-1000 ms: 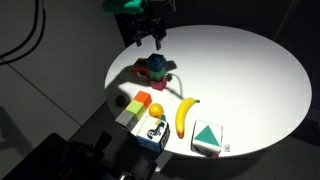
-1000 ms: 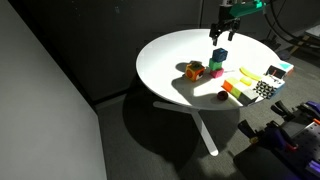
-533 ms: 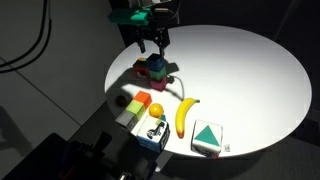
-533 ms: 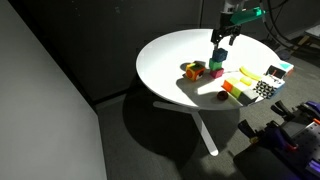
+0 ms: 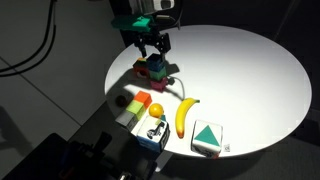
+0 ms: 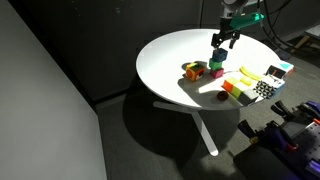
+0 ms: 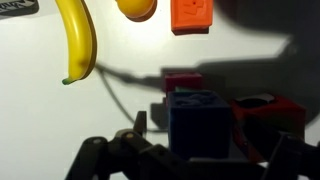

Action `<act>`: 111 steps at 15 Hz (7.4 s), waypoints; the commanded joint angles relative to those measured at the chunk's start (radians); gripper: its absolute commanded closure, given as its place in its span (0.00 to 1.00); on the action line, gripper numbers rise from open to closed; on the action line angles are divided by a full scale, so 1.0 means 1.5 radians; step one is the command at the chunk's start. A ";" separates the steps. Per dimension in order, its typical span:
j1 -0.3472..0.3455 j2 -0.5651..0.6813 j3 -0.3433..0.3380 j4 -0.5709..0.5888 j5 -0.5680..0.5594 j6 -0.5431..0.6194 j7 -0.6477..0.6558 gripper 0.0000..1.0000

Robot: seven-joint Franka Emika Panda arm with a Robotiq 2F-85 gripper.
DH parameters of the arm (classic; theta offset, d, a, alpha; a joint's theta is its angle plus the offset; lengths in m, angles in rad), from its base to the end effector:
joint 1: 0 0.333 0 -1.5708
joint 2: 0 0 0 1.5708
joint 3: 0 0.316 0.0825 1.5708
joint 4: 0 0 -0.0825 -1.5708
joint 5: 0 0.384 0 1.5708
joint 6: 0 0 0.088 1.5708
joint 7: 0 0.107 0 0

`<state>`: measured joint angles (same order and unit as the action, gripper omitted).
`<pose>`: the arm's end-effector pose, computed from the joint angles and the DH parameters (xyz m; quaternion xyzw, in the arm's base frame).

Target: Put the blue block on the orange plushy cube

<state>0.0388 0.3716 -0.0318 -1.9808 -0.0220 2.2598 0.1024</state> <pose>0.6000 0.0042 0.2710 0.9981 -0.0394 -0.0454 0.0165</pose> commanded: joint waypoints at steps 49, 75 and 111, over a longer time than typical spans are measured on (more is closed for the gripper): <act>0.039 0.035 0.015 0.105 -0.034 -0.091 0.014 0.69; 0.098 0.189 0.026 0.286 -0.060 -0.157 0.023 0.69; 0.100 0.094 0.034 0.189 -0.057 -0.169 0.034 0.00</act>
<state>0.1899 0.5833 0.0143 -1.6201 -0.0909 1.9927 0.1197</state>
